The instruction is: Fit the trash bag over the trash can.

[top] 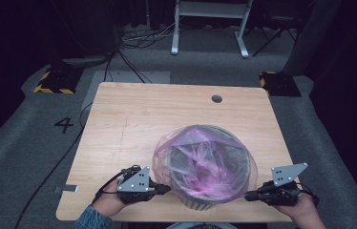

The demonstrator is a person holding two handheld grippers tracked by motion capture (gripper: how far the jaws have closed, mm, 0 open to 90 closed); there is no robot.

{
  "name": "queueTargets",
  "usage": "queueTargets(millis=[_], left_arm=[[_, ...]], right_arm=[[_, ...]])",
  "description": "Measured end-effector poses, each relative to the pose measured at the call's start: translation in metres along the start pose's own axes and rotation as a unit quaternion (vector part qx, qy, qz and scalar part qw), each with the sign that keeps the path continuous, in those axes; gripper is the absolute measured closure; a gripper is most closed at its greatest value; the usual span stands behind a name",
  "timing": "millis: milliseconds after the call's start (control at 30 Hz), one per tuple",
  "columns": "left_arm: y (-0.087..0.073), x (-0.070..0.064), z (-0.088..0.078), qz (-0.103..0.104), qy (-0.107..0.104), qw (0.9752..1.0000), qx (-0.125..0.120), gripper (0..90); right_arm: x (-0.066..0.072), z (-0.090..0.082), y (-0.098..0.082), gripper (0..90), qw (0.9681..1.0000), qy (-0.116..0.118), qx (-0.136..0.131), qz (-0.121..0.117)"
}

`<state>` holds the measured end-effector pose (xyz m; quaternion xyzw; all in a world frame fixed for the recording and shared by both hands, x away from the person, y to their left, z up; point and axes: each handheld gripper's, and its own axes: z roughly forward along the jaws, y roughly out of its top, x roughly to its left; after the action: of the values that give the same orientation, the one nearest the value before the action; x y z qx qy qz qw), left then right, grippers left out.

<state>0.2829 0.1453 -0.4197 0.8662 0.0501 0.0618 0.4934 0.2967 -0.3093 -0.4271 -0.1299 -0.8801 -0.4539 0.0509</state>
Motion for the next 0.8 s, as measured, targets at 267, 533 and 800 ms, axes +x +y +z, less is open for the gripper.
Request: queueTargets(millis=[267, 533, 800], left_arm=[[0.006, 0.0, -0.042, -0.019, 0.034, 0.9959, -0.081, 54.7], [0.013, 0.026, -0.054, -0.057, 0.11, 0.9887, -0.085, 42.6], [0.016, 0.061, -0.032, -0.107, 0.111, 0.9864, -0.058, 40.2]], right_arm=[[0.013, -0.043, 0.01, 60.9, 0.9938, -0.029, -0.103, -0.03], [0.006, -0.065, 0.032, 44.8, 0.9807, -0.131, -0.14, -0.038], [-0.021, -0.043, 0.058, 70.5, 0.9842, -0.146, -0.098, -0.02]])
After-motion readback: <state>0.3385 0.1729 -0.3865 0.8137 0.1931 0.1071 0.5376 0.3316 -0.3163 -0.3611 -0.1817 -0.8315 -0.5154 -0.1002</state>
